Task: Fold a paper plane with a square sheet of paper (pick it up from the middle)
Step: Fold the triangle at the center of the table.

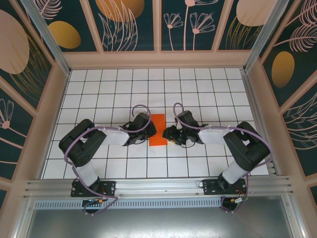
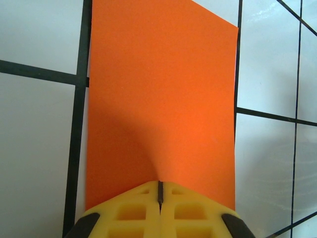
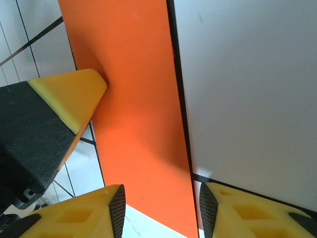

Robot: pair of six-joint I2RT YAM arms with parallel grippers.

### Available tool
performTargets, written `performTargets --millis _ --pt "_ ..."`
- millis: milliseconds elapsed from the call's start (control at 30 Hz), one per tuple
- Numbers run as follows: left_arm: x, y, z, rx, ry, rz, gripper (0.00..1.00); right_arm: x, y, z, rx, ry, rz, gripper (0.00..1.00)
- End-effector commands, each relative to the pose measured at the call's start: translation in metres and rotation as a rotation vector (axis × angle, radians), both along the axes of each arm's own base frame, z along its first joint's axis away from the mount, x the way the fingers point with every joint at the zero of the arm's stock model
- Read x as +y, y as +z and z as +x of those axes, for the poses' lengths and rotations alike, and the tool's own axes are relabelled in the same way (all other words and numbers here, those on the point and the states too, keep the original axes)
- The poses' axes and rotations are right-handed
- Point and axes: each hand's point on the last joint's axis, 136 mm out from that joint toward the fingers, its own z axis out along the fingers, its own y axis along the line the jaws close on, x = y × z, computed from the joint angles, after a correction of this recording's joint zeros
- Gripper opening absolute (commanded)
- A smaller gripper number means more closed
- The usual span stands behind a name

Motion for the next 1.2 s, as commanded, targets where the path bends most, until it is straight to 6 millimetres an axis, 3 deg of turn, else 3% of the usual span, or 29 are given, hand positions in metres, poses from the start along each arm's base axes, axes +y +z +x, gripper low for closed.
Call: performTargets --millis 0,433,733,900,1000,1033,1167 --pt "0.027 -0.044 -0.029 0.145 0.011 0.114 0.00 0.002 0.000 0.001 0.000 0.011 -0.015 0.44" --pt "0.028 -0.045 -0.030 0.148 0.015 0.111 0.00 0.012 0.001 -0.008 0.017 0.060 0.011 0.41" --pt "0.027 -0.042 -0.030 0.143 0.016 0.103 0.00 0.012 0.009 -0.011 0.012 0.045 0.051 0.33" --pt "0.025 -0.038 -0.029 0.136 0.013 0.088 0.00 0.010 0.006 -0.010 0.028 0.003 0.060 0.22" --pt "0.018 -0.015 -0.023 0.067 -0.008 0.036 0.00 0.004 0.004 -0.010 0.039 -0.030 0.053 0.09" --pt "0.015 0.002 -0.019 0.016 -0.019 0.011 0.01 0.001 0.004 -0.010 0.041 -0.032 0.049 0.05" --pt "0.007 0.050 -0.007 -0.128 -0.074 -0.035 0.09 -0.006 0.002 -0.018 0.058 0.003 0.020 0.00"
